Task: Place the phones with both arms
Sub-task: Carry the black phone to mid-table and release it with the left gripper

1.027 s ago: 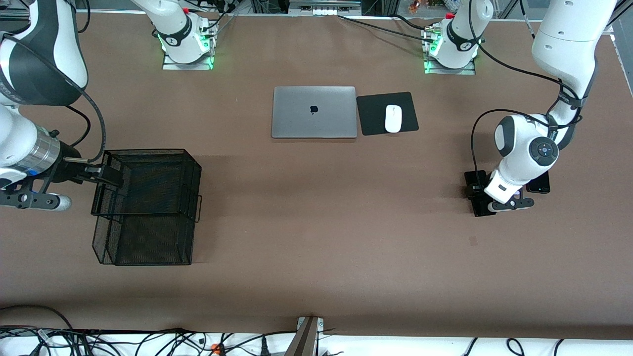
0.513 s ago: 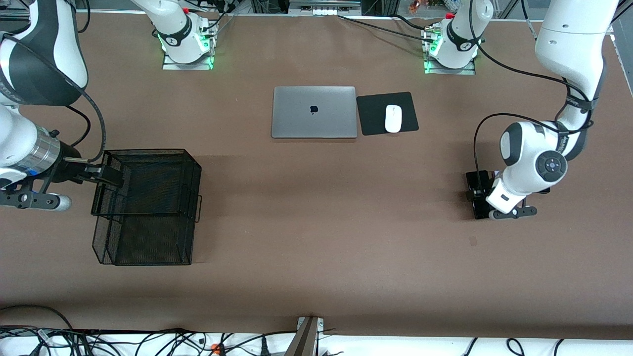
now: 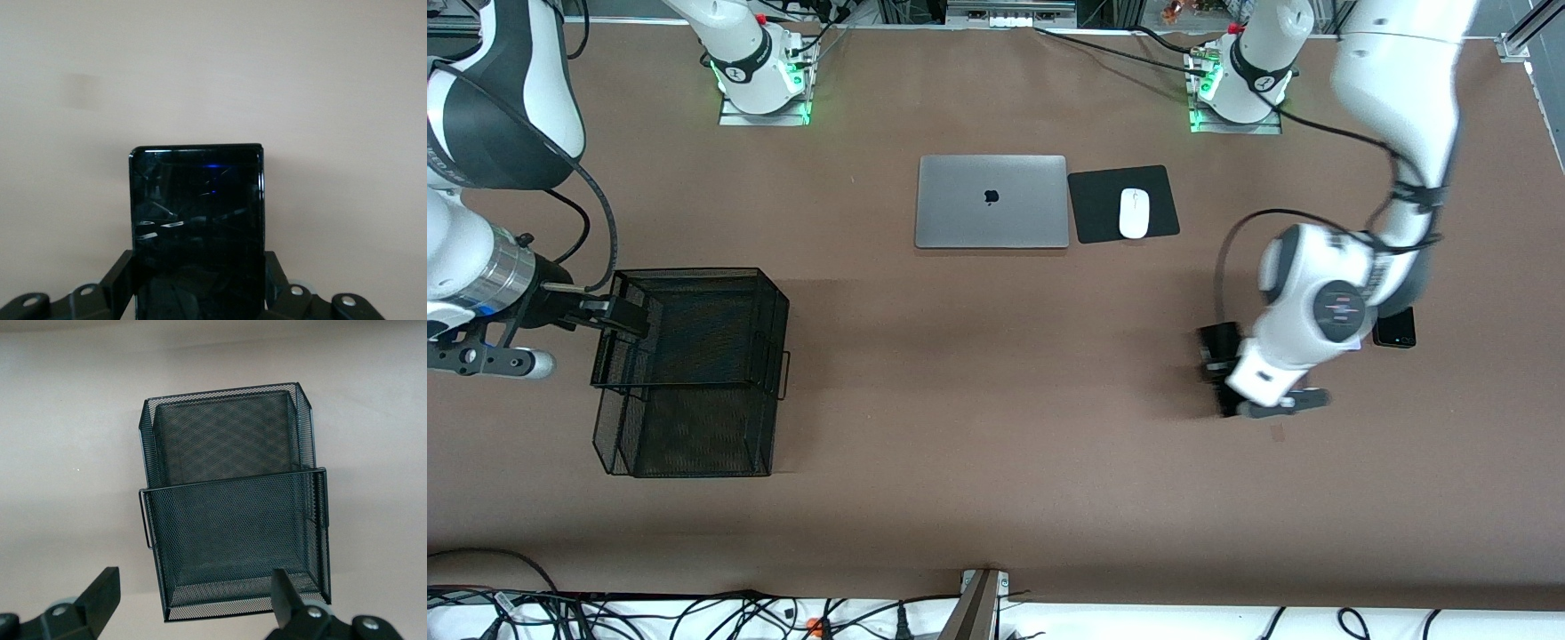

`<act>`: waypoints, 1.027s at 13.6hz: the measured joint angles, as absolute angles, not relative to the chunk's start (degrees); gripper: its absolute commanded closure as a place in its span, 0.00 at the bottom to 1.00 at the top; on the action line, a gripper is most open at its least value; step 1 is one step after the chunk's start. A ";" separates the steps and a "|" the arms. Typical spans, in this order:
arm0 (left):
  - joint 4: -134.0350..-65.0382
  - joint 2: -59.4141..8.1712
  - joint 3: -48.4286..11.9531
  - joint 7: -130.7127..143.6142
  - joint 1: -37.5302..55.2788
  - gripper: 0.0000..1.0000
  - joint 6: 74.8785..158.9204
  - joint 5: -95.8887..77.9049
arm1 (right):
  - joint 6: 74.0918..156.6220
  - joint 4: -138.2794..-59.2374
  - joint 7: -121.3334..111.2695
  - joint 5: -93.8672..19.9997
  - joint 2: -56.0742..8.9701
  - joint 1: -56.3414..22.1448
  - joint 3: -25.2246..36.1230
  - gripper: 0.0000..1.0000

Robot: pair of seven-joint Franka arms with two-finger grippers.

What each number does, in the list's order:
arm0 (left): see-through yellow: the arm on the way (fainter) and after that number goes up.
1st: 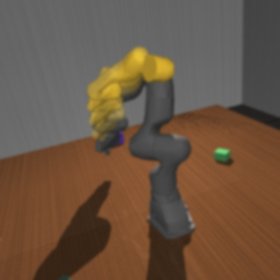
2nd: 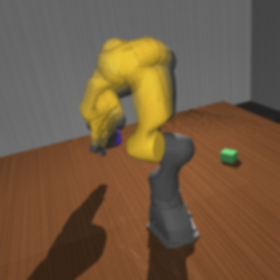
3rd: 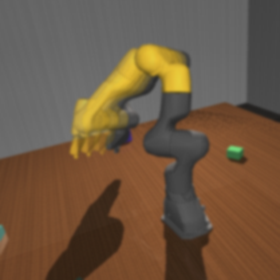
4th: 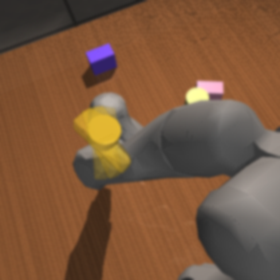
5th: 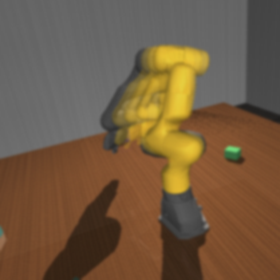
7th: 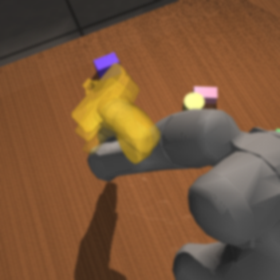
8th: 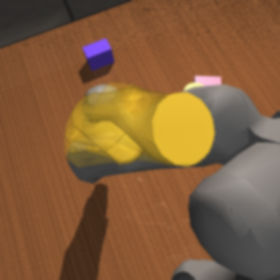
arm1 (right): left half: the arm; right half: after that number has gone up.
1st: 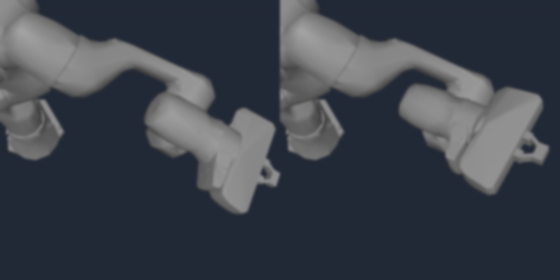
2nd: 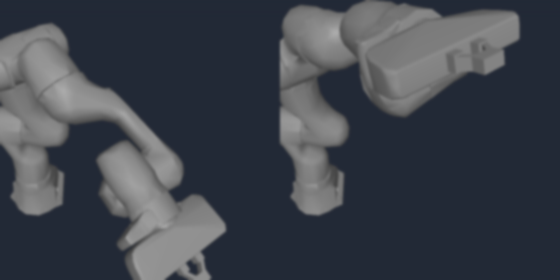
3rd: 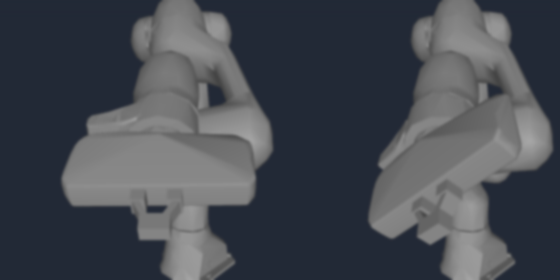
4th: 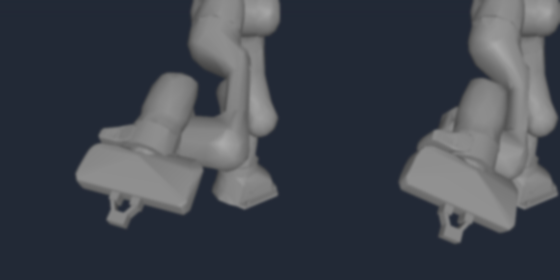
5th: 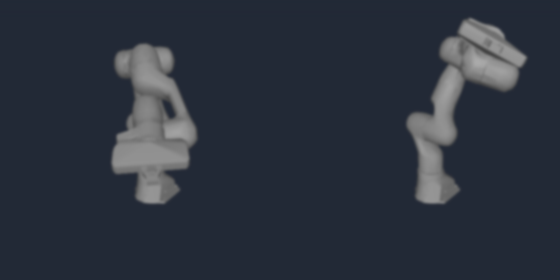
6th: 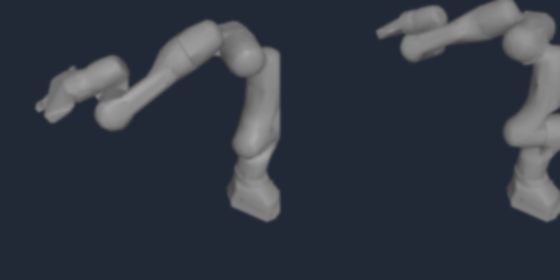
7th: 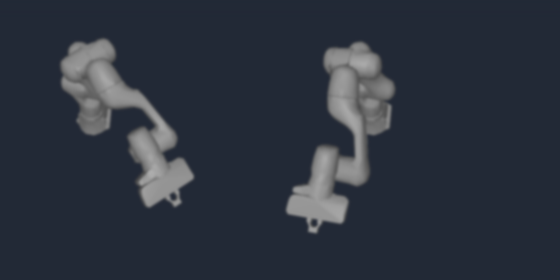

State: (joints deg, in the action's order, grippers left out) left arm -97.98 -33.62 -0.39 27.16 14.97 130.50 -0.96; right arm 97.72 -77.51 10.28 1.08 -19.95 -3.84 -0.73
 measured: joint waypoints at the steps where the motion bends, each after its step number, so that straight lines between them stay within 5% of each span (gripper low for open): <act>1: -95.72 -35.32 -0.43 29.41 18.14 1.00 130.48 -1.81 | 97.72 -77.51 10.28 1.07 -19.95 -3.84 -0.73 0.00; 9: -76.35 -48.24 -0.47 31.03 33.02 1.00 129.95 -5.77 | 97.72 -77.53 10.29 1.07 -19.94 -3.84 -0.73 0.00; 14: -71.24 -53.63 0.84 31.04 40.20 1.00 130.50 -5.77 | 97.72 -77.54 10.29 1.07 -19.94 -3.84 -0.73 0.00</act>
State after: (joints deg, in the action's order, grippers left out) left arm -71.24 -53.63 0.84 31.04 40.20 130.50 -5.77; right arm 97.72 -77.54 10.29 1.07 -19.94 -3.84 -0.73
